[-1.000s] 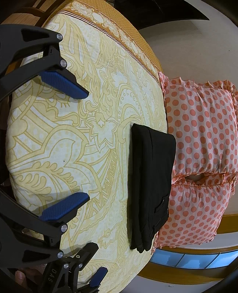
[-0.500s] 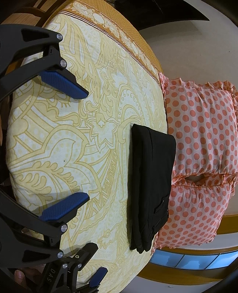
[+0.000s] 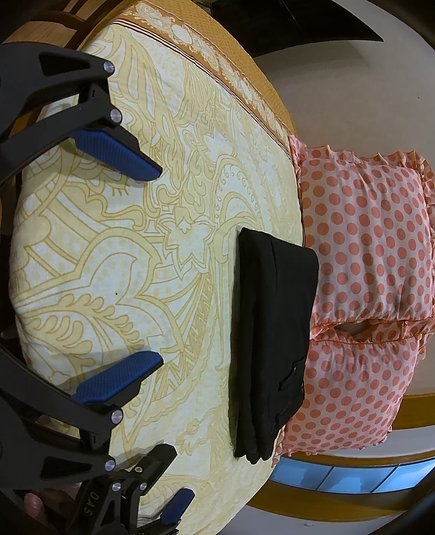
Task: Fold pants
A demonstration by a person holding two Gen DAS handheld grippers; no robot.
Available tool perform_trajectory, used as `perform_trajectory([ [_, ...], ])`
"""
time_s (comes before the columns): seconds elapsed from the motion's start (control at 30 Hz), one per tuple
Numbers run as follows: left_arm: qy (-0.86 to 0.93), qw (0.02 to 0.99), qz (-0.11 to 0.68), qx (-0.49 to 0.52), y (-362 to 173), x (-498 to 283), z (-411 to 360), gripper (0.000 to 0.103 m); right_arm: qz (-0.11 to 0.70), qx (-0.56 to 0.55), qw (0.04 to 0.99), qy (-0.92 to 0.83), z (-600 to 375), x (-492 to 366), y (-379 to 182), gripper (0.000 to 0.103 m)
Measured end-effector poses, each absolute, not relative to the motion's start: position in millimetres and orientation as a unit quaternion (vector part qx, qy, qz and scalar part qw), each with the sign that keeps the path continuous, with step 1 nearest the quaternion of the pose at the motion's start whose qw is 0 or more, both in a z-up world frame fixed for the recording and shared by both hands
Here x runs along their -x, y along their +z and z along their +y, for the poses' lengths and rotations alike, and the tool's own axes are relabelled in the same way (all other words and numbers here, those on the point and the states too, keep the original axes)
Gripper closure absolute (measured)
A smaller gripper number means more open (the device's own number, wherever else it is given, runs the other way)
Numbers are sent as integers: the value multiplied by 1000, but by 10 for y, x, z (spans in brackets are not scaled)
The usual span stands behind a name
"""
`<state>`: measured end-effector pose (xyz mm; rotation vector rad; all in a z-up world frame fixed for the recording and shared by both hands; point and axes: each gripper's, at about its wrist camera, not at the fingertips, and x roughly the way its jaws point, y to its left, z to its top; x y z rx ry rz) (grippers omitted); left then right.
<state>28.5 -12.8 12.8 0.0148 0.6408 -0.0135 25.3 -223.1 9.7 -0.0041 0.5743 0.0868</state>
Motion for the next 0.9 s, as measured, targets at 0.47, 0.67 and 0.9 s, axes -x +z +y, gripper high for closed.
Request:
perform_trajectory([
  [0.47,-5,948,318,-6,125,-302,-126,2,282,2,959,42,-2223,-246,90,1],
  [0.67,-6,948,317,-6,126,-302,-127,2,281,1,959,41,-2221,-241,88,1],
  [0.9,-6,948,318,-6,127,-304,-128,2,281,1,959,41,-2223,-241,85,1],
])
